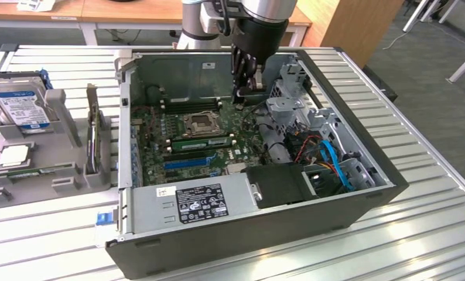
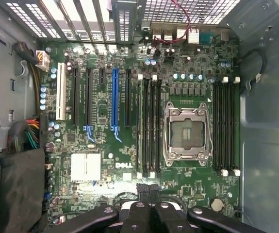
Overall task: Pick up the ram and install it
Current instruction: 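Press down the ram until it locks into place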
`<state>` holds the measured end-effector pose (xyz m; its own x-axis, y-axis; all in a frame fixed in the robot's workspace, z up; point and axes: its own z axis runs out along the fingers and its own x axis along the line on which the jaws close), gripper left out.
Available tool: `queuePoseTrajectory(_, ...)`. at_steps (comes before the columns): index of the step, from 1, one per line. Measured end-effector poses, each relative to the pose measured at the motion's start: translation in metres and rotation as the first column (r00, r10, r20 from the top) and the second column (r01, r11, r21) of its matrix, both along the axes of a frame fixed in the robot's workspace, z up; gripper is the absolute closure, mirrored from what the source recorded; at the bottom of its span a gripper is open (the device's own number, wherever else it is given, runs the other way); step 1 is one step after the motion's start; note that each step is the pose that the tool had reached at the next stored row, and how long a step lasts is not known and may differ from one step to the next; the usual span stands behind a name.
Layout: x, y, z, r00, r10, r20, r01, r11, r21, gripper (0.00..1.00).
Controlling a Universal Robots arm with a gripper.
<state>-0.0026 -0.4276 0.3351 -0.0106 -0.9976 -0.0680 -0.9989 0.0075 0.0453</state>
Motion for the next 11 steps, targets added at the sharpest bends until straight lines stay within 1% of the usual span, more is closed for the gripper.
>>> queuePoseTrajectory(11, 0.0000, 0.0000, -0.0072, 1.0000, 0.000, 0.0024, 0.000, 1.0000, 0.0000, 0.90)
